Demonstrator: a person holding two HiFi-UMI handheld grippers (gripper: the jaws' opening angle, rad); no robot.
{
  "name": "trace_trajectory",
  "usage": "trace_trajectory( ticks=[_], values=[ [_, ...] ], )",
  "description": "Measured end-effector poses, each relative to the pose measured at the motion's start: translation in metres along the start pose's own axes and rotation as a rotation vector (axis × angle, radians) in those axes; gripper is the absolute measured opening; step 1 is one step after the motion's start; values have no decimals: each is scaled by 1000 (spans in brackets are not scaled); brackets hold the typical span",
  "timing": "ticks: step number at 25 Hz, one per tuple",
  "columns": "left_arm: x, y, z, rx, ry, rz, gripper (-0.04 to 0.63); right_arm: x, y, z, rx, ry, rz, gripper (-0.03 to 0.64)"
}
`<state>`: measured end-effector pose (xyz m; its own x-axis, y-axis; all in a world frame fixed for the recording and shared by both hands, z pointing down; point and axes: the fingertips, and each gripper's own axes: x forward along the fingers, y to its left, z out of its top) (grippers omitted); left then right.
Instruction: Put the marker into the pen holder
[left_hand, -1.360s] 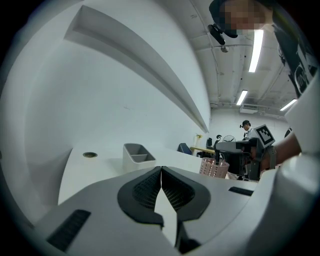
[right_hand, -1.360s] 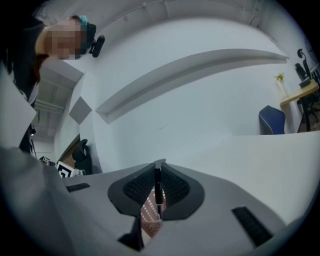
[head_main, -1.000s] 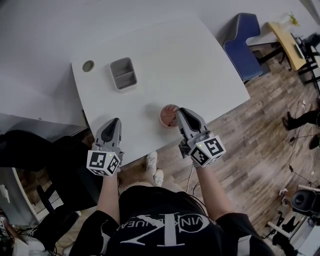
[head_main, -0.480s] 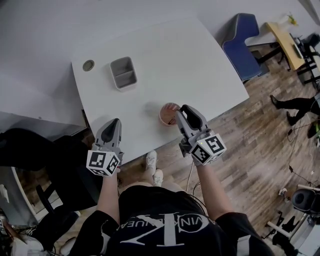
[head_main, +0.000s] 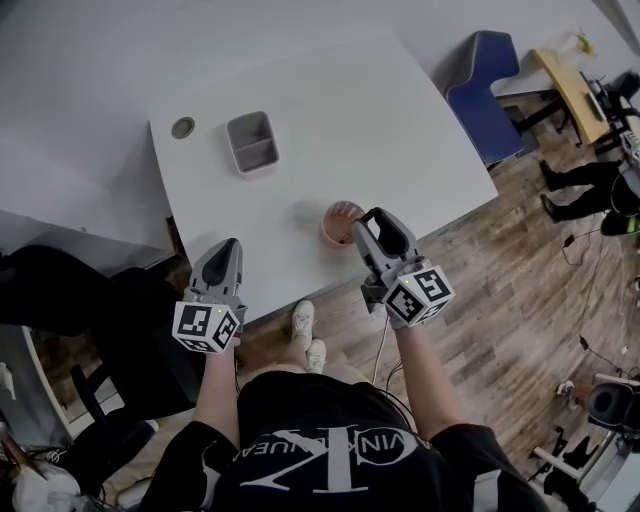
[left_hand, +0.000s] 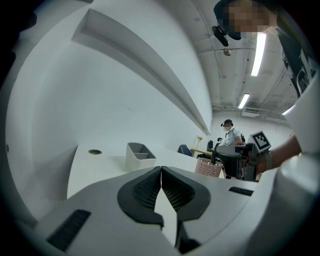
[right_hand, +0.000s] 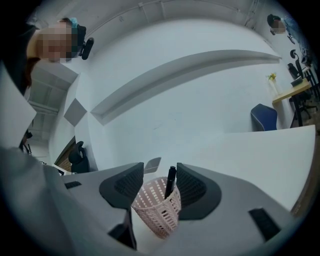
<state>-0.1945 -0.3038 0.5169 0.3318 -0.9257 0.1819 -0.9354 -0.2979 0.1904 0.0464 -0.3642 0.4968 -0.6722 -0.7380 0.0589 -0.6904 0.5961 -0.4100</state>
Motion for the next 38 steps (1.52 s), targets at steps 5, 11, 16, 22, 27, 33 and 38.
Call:
trace_trajectory(
  ticks=[5, 11, 16, 22, 27, 33, 38],
  values=[
    [-8, -2, 3, 1, -8, 1, 18, -5, 0, 1, 1, -2, -12, 207],
    [-20, -2, 6, 1, -18, 7, 18, -12, 3, 5, -3, -18, -26, 209],
    [-30, -5, 10, 6, -25, 12, 18, -21, 8, 9, -14, -19, -37, 209],
    [-41, -9, 16, 13, -37, 12, 18, -32, 16, 11, -31, -17, -43, 175],
    [-48, -14, 20, 18, -45, 3, 18, -44, 23, 13, -52, -21, -52, 83],
    [-56, -20, 28, 29, -59, 0, 18, -56, 31, 18, -83, -22, -54, 54],
    [-66, -28, 34, 37, -74, -5, 18, -70, 40, 19, -127, -12, -56, 44]
  ],
)
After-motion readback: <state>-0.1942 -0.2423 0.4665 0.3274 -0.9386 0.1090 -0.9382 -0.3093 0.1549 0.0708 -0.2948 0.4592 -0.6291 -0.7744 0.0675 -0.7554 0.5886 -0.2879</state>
